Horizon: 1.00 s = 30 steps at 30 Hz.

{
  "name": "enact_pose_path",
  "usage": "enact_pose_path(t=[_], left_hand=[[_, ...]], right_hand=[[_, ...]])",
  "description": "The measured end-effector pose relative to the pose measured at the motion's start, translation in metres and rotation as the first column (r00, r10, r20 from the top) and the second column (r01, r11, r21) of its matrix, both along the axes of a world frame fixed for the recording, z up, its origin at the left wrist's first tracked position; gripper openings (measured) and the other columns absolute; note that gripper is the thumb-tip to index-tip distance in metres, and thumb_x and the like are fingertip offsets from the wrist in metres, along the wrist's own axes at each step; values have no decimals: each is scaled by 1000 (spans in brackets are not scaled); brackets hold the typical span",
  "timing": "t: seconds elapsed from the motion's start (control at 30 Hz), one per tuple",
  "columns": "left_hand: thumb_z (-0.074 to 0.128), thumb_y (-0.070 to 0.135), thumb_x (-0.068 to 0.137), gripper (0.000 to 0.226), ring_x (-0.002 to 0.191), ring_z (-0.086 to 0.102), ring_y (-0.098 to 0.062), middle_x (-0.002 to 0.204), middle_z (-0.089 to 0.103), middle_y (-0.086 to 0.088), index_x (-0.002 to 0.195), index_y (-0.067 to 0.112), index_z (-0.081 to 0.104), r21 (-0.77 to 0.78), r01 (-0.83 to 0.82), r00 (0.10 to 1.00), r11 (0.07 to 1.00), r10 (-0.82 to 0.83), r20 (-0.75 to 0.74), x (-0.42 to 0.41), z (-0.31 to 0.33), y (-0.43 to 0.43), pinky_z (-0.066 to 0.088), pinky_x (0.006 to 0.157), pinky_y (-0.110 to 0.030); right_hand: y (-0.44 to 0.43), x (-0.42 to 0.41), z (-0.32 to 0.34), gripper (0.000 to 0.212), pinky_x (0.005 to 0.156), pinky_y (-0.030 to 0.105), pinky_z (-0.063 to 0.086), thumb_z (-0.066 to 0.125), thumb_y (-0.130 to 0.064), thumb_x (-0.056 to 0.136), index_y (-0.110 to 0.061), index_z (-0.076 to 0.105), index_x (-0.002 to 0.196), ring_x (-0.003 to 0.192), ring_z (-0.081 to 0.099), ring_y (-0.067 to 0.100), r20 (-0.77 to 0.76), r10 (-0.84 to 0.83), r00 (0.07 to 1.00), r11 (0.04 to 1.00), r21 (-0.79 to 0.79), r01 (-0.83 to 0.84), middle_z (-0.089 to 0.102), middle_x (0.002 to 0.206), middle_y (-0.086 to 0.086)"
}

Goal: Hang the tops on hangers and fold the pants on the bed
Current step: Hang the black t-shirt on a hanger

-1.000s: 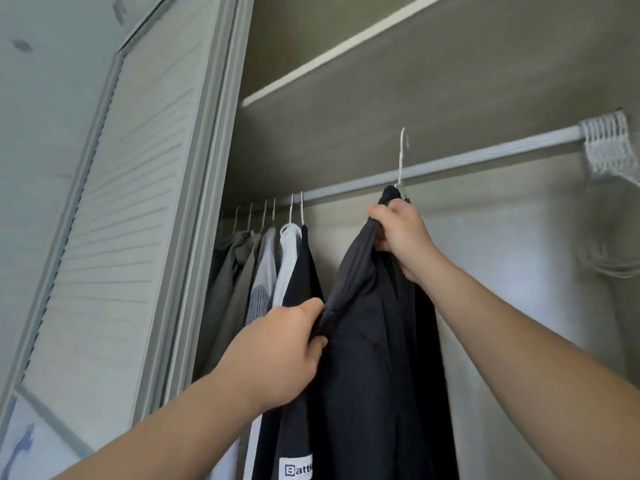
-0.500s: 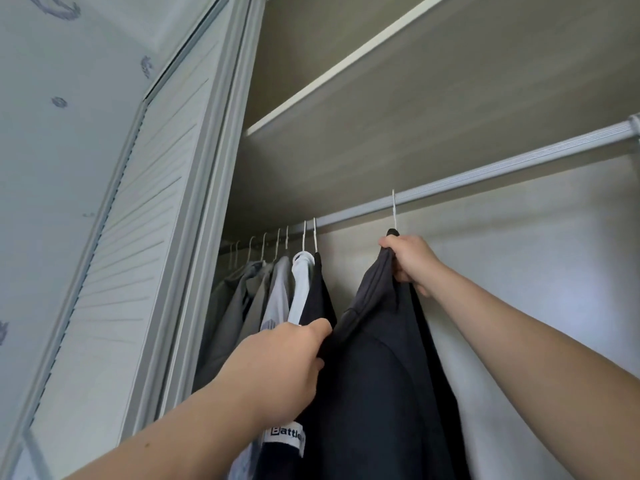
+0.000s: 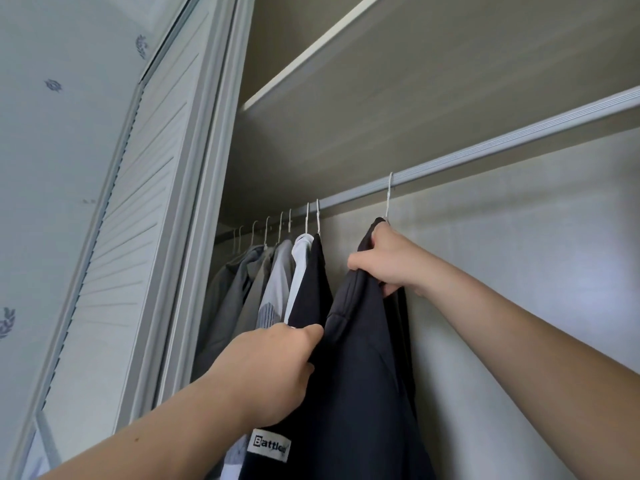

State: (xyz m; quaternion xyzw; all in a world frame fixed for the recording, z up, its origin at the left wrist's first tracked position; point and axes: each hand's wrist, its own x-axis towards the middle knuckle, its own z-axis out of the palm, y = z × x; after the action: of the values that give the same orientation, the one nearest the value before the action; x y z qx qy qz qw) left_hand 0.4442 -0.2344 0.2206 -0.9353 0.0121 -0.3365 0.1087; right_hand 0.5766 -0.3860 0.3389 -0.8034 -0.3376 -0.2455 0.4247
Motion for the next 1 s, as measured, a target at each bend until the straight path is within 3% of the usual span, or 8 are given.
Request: enact_pose_path(t=[0.13, 0.3, 0.5, 0.7, 0.73, 0.8, 0.9, 1.0], left_hand=[[44, 30, 101, 11, 88, 60, -30, 82, 47, 4, 97, 28, 34, -29, 11, 1000, 1000, -11, 10, -2, 2, 4, 49, 75, -37], [45, 28, 102, 12, 89, 62, -28, 97, 61, 0, 113, 29, 43, -67, 14, 1000, 998, -14, 3, -4, 2, 11, 53, 79, -41], [44, 26, 102, 11, 88, 61, -25, 98, 61, 2, 112, 31, 43, -80, 14, 1000, 997, -14, -1, -5, 3, 15, 53, 80, -42], [43, 27, 102, 14, 91, 61, -25, 103, 62, 3, 114, 34, 43, -66, 4, 1000, 998, -4, 1, -8, 4, 19, 52, 80, -39], [44, 27, 102, 15, 92, 61, -24, 103, 63, 3, 116, 34, 43, -69, 2, 1000, 998, -1, 6, -10, 4, 21, 52, 80, -39], [45, 27, 102, 16, 91, 61, -22, 102, 63, 5, 116, 35, 43, -95, -1, 1000, 996, 2, 17, -16, 3, 27, 52, 78, -39], [46, 28, 101, 15, 92, 62, -19, 102, 62, 8, 113, 36, 44, -156, -1, 1000, 988, 3, 13, -35, -2, 38, 53, 79, -40], [45, 32, 101, 13, 98, 59, -16, 112, 61, 9, 114, 33, 48, -190, 0, 999, 982, 9, 45, -64, -15, 50, 52, 84, -37]], right_hand=[[11, 16, -1, 21, 48, 27, 44, 58, -11, 81, -4, 55, 100, 70, 56, 26, 26, 16, 1000, 1000, 26, -17, 57, 85, 10], [19, 37, 1, 16, 53, 28, 27, 44, 3, 84, -6, 57, 87, 70, 42, 21, 31, 24, 999, 998, 49, -25, 48, 80, 11], [28, 51, 7, 37, 68, 31, 31, 34, 8, 79, 12, 56, 109, 76, 45, 21, -11, 26, 1000, 999, 48, -25, 52, 81, 7], [28, 55, -4, 21, 57, 26, 39, 50, -4, 91, 5, 63, 106, 70, 55, 23, -1, 78, 997, 993, 93, -78, 61, 83, 9], [27, 54, -6, 20, 62, 28, 45, 54, -9, 94, 0, 66, 107, 76, 62, 25, 4, 100, 995, 990, 104, -100, 68, 89, 9], [28, 48, -14, 25, 89, 37, 54, 60, -21, 95, -10, 67, 116, 101, 68, 25, 21, 135, 991, 985, 109, -136, 73, 109, 6], [37, 22, -36, 59, 115, 41, 38, 61, -37, 93, -24, 45, 148, 136, 49, 18, 53, 141, 989, 985, 89, -145, 52, 148, -3], [50, -20, -68, 64, 119, 32, 22, 55, -35, 100, -31, 26, 157, 149, 26, 14, 122, 146, 982, 984, 85, -157, 29, 161, -7]])
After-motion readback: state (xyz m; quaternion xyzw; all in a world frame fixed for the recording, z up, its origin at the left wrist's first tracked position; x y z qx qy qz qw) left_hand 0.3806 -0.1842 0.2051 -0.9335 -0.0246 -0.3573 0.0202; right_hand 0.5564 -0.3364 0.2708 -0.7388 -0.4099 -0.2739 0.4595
